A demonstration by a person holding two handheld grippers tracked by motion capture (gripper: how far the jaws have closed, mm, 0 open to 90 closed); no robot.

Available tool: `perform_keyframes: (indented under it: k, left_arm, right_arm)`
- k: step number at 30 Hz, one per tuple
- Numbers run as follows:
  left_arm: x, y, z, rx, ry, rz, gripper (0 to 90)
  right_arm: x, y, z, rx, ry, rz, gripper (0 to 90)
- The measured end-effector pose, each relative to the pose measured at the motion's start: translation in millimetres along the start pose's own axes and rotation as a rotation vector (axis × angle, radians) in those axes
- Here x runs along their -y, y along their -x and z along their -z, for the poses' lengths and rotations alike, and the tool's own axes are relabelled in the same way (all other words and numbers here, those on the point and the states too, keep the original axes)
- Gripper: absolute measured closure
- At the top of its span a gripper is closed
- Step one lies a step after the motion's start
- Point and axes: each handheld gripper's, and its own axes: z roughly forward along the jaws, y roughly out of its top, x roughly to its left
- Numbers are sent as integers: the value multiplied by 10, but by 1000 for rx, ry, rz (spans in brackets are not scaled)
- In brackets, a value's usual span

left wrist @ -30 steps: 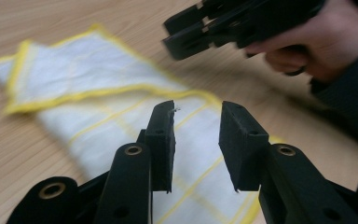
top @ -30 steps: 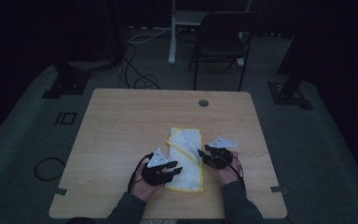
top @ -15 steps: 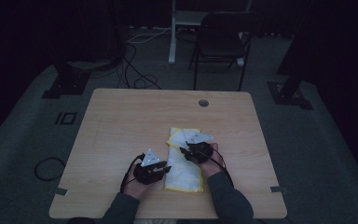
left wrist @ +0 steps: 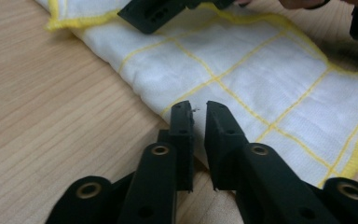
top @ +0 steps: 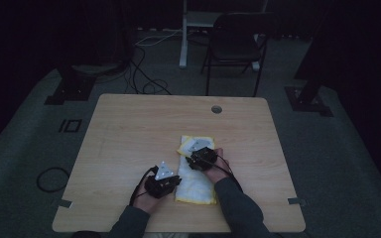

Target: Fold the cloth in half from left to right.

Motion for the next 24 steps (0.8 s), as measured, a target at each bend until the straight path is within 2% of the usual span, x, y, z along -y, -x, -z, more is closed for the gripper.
perform_keyframes:
  k: [5,7,11,18,24]
  left_arm:
    - [0,5,-13,-4,-16,-6,872]
    - [1,6,-18,-4,-14,-1,873]
    - [2,13,-23,-4,-15,2,875]
    - [4,16,-28,-5,-16,1,876]
    - [-2,-1,-20,2,-19,7,873]
  right_arm:
    - [5,101,10,11,-4,-3,778]
    - [4,155,31,9,2,-9,811]
    - [7,264,63,14,8,-31,820]
    - [43,522,133,38,32,-116,785]
    - [146,712,167,61,19,-169,777]
